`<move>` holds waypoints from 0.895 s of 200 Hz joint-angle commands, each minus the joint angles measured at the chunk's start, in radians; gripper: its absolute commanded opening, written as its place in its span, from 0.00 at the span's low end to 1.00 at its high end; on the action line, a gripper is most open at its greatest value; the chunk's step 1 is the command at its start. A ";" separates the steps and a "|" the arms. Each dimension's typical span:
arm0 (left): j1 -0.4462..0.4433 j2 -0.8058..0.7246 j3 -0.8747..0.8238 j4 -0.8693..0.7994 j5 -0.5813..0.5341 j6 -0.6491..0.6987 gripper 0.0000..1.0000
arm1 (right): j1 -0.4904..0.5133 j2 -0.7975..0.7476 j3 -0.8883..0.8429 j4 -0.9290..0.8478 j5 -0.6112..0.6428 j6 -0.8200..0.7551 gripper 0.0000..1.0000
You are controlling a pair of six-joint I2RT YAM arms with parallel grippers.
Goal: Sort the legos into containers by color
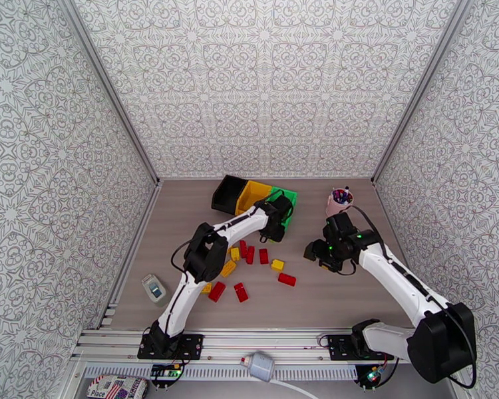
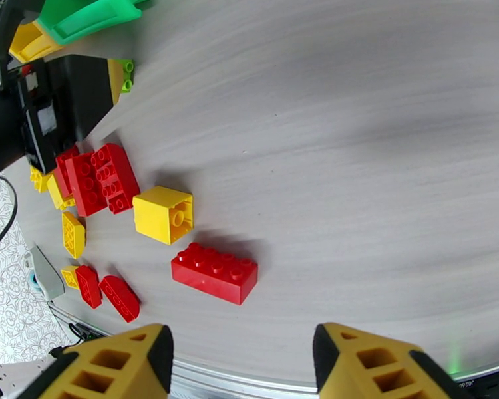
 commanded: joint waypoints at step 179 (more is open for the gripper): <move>0.163 0.114 0.559 -0.146 0.153 -0.056 0.53 | 0.008 0.318 0.276 0.111 -0.090 -0.011 0.58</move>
